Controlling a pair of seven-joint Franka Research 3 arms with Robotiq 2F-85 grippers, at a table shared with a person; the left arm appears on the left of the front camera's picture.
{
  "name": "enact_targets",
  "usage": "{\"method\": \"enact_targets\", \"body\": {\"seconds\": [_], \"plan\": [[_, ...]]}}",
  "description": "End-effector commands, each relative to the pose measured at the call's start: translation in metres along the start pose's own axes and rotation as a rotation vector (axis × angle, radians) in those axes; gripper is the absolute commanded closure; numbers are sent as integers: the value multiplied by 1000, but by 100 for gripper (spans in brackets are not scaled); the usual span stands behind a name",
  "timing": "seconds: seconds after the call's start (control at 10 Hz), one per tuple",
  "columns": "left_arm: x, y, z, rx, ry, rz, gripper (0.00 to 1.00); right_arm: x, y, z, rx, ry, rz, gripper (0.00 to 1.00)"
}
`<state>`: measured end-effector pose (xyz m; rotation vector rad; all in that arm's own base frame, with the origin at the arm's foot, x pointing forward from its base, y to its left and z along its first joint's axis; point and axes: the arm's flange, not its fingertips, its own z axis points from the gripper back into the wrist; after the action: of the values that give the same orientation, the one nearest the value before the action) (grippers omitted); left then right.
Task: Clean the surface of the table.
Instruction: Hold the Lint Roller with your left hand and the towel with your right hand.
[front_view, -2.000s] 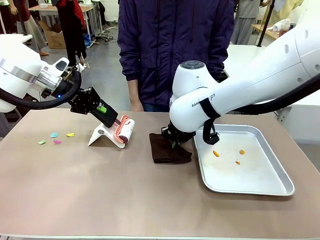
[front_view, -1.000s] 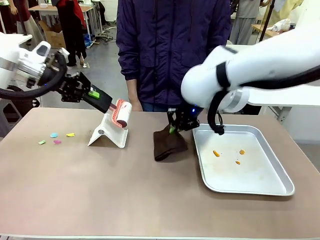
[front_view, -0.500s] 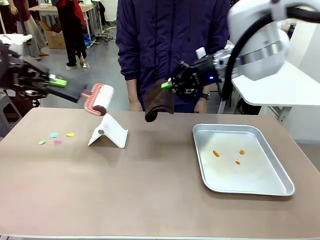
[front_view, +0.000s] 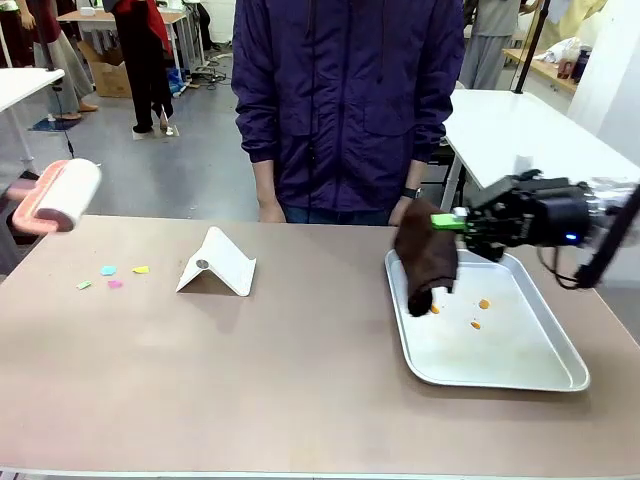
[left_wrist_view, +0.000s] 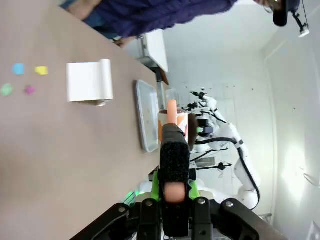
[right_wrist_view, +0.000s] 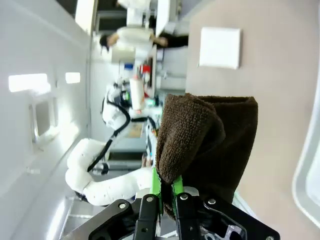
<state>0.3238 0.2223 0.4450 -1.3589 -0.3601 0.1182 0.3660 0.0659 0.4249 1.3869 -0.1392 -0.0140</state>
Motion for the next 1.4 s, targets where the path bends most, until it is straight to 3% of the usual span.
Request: {"method": "enact_targets", "body": {"seconds": [0.0,0.1,0.3,0.5,0.6,0.9,1.3], "plan": [[12,17,29,63,32,-55,81,1,3,62,-30,-64,32,100],[9,27,47,103,18,-55,81,-1,1,96,-29,-60,45,100],[-4,53,83,42,-63,-77,81,-12,-9,164,-48,-87,-6,100],[-17,76,95,-75,-143,-83,81,-27,-27,222,12,-118,39,100],[-18,82,90,-75,-141,-71,81,-33,-39,238,35,-156,12,100],[-12,79,83,-26,-153,-14,81,-41,-60,252,73,-227,45,100],[-21,88,89,-43,-141,-42,81,-47,-51,249,42,-205,0,100]]}}
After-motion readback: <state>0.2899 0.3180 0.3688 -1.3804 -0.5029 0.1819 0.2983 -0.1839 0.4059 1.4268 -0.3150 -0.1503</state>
